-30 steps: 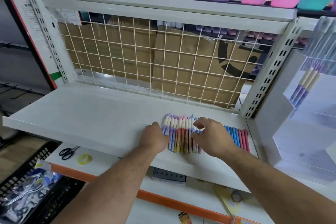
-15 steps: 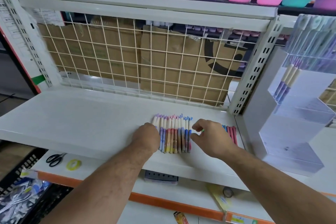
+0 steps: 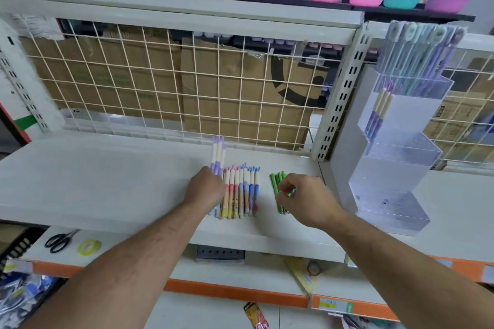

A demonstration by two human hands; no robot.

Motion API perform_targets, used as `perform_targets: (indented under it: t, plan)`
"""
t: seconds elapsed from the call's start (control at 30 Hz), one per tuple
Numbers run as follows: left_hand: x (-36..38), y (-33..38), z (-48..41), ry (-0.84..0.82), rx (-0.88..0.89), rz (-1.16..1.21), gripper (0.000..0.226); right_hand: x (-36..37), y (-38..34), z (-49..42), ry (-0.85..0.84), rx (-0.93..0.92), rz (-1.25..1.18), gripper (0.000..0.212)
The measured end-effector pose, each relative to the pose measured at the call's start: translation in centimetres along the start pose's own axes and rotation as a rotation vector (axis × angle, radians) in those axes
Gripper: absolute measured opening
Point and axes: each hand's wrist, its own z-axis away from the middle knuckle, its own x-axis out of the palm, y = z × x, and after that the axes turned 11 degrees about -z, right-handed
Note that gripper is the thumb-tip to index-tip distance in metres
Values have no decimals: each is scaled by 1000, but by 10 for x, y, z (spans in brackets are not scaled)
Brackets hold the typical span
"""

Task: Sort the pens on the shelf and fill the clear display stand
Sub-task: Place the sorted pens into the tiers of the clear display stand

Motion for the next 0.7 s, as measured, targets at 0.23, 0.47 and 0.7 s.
perform_targets:
  t: [0.23, 0.47, 0.7]
  plan:
    - [32, 60, 41, -250, 146, 317, 20, -25, 0, 9, 64, 5, -167, 11]
    - [69, 120, 78, -394, 294, 410, 15, -72, 23, 9, 156, 70, -307, 23]
    - [108, 184, 108, -417, 387, 520, 17, -131, 69, 14, 178, 79, -402, 23]
